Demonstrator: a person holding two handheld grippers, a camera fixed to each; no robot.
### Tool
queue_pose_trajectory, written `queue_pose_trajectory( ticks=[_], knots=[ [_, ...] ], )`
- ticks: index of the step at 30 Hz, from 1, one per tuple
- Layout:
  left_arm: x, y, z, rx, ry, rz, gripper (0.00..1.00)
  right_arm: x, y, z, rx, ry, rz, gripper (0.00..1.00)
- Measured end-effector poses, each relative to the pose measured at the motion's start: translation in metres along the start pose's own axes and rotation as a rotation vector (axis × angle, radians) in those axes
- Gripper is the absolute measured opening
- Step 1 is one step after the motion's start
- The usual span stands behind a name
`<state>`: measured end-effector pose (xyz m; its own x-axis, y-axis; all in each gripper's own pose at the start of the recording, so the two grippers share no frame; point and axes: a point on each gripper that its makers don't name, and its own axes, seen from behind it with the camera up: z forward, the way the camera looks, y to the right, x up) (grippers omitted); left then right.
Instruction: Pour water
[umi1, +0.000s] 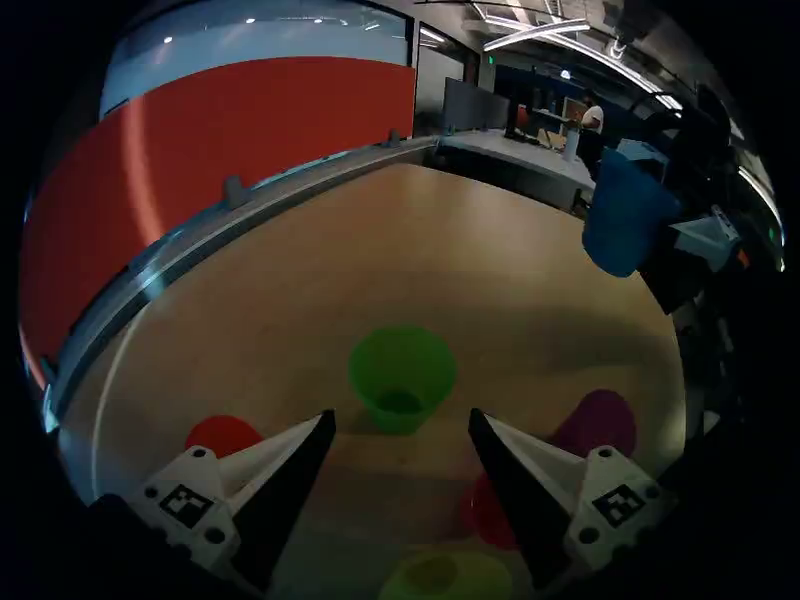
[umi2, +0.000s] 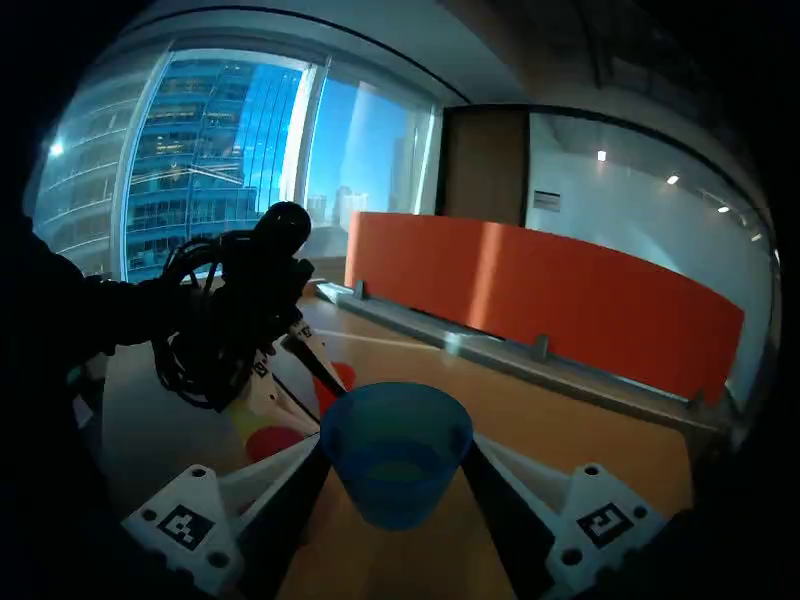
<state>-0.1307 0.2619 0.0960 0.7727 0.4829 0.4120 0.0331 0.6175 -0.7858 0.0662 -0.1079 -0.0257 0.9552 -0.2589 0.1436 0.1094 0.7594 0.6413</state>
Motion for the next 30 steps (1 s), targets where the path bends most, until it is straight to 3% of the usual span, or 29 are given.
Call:
queue_pose_trajectory(
  ticks=[30],
  knots=[
    [0.007,-0.004,0.025,-0.005,-0.057,0.031,0.99,-0.005,0.016,-0.015,-0.033,-0.010,-0.004,0.90]
  ],
)
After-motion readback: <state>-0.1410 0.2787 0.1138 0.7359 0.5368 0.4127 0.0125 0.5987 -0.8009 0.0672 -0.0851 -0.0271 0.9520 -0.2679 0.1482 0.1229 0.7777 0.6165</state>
